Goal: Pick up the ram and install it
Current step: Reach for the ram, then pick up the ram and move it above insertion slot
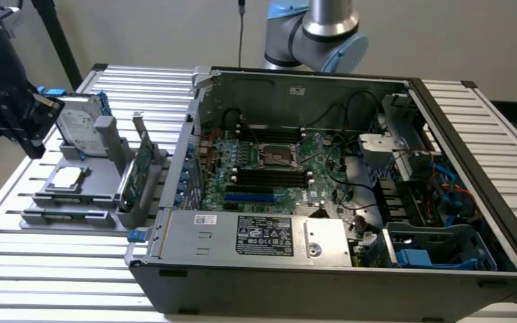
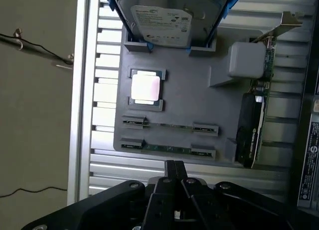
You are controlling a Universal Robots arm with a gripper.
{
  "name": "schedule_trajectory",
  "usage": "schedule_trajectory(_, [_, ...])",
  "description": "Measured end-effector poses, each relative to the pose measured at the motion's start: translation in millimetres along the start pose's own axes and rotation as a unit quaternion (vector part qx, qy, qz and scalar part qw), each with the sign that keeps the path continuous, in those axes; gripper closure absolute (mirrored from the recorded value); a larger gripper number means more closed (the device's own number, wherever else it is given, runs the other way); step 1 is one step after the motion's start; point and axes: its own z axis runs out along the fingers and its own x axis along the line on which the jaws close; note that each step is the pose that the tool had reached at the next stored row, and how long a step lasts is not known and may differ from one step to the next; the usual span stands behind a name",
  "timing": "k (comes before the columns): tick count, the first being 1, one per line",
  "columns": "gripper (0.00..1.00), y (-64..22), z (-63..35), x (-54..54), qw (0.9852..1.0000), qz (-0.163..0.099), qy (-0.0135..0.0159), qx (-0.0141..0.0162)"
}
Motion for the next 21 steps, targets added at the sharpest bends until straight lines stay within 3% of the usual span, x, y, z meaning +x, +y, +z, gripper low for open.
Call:
schedule_trajectory(4, [0.89, -0.7, 4.0, 0.3, 1.0, 0.0, -0.0078, 0.0006])
schedule_trajectory(19, [0.89, -0.3, 4.5, 0.6, 1.0, -0.001, -0.0083, 0.0013])
schedule_trajectory(21, [0.89, -0.4, 5.9, 0.5, 0.9999, -0.014, -0.0088, 0.0018])
